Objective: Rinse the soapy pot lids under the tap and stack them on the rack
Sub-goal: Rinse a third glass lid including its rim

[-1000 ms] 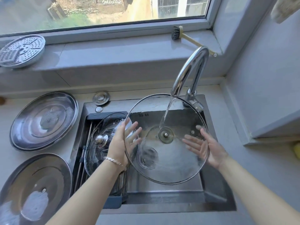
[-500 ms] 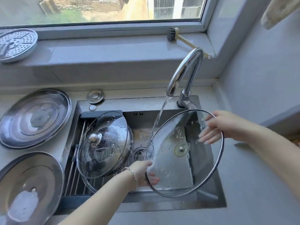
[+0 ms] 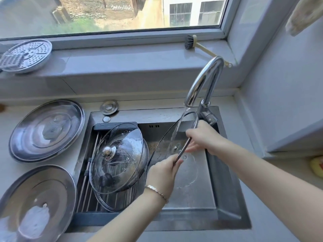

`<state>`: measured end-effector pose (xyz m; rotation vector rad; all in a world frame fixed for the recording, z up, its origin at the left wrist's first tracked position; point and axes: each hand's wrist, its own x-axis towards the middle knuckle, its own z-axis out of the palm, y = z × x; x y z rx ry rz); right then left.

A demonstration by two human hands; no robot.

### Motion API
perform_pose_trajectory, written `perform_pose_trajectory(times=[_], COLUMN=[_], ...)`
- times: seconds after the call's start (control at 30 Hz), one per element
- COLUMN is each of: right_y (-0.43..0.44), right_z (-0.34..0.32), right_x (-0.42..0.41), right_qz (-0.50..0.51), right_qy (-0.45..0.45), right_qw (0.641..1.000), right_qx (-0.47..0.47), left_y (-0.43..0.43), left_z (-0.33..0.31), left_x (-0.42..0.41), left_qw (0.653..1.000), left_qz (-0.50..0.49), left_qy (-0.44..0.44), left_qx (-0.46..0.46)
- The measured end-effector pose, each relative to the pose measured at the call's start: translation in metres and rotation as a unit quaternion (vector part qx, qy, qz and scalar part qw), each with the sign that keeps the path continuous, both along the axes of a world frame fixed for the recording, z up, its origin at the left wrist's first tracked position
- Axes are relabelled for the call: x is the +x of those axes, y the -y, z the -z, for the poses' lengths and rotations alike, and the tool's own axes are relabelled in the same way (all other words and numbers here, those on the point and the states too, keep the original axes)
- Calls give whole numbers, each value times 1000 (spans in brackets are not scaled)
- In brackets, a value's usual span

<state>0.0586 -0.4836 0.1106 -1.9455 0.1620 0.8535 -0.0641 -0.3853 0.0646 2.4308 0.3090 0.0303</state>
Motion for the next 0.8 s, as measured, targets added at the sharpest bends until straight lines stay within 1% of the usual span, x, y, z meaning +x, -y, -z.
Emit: perform_pose_trajectory(times=[0.03,0.07,0.1,0.13,0.17,0.2,0.23,0.27,0.3,0.33,0.37,0.43,0.5,0.6,0.67,0.73,0.77,0.8], right_y=[0,2,5,10,15,22,28,32,33,32,30,22,11,5,7,10,9,6], right_z=[-2,-2,4,15,28,41,52,61,68,72,74,77,79,76,72,65,61,56], right_x=[-1,-1,4,10,17,23,27,30,33,35,38,41,44,45,42,30,20,9], right_qz=[-9,-3,16,47,75,101,127,154,176,201,227,265,267,228,174,59,-2,-47], right_qy=[21,34,40,53,66,72,69,55,36,22,11,-4,-2,4,-6,-12,-10,-11], right_qw=[1000,999,999,997,994,989,984,982,981,978,974,964,963,973,984,997,997,996], right_qx=[16,31,28,9,-34,-80,-103,-98,-73,-42,-15,28,43,46,33,-44,-72,-72], left_y=[-5,-11,-14,-17,-18,-17,-17,-15,-14,-13,-12,-13,-14,-18,-21,-24,-26,-28], left_z=[1,1,0,-4,-8,-11,-13,-16,-18,-18,-20,-22,-26,-31,-36,-40,-42,-42], left_x=[3,8,12,17,20,24,26,27,27,27,27,25,23,21,20,19,18,17], left_qw=[1000,999,994,980,960,937,914,890,867,846,833,824,818,827,828,830,835,842], left_qz=[-8,-23,-49,-80,-119,-159,-195,-225,-251,-271,-283,-291,-287,-281,-281,-280,-276,-271], left_qy=[13,13,6,-2,-16,-28,-39,-47,-54,-60,-61,-56,-48,-43,-33,-22,-17,-14], left_qx=[-1,-34,-102,-184,-254,-310,-353,-393,-428,-455,-472,-483,-495,-485,-484,-482,-475,-465])
